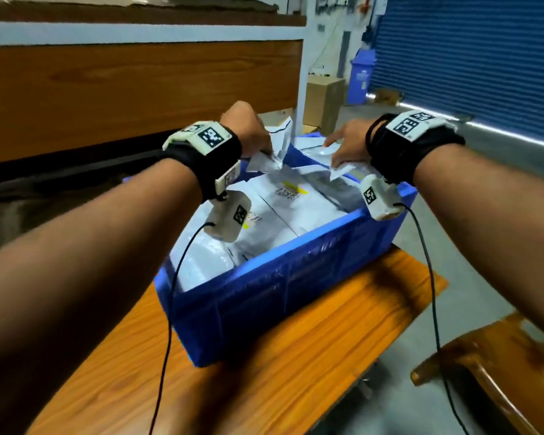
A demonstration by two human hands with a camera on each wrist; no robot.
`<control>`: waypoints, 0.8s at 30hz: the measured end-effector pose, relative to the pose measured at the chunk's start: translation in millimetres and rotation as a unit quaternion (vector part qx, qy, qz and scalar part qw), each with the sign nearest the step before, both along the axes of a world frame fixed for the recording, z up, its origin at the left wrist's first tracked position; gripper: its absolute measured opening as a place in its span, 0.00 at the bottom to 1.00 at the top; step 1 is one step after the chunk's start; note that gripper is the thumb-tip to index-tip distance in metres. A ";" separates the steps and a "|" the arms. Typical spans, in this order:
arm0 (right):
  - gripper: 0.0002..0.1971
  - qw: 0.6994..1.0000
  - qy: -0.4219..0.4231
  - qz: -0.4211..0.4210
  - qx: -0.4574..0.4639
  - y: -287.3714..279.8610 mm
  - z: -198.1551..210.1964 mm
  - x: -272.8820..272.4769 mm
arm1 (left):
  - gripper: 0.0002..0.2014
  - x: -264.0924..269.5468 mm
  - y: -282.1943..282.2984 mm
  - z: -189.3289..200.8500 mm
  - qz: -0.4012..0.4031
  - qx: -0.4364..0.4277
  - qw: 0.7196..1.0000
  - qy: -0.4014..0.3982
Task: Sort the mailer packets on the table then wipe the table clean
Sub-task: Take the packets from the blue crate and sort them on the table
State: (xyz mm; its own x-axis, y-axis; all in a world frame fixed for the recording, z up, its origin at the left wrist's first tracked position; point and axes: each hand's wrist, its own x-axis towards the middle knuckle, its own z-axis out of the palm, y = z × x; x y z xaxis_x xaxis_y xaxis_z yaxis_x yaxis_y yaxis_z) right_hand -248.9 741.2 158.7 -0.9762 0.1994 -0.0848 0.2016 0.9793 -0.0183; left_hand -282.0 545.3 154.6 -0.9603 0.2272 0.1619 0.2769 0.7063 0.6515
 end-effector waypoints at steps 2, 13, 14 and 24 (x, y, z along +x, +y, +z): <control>0.29 0.999 -0.022 0.022 0.017 8.0 -4.6 -14.7 | 0.13 -8.3 12.8 -10.4 0.007 -0.018 1.000 -0.017; 0.30 0.958 -0.183 0.171 0.142 42.2 -36.4 -65.7 | 0.06 -32.6 78.1 -57.2 0.010 -0.106 0.986 -0.128; 0.29 0.956 -0.197 0.172 0.134 45.7 -39.1 -68.5 | 0.07 -31.2 81.9 -60.2 0.004 -0.130 0.982 -0.138; 0.14 0.957 -0.220 0.188 0.032 80.2 -3.9 -82.6 | 0.10 -26.4 78.3 -48.8 -0.003 -0.201 0.971 -0.125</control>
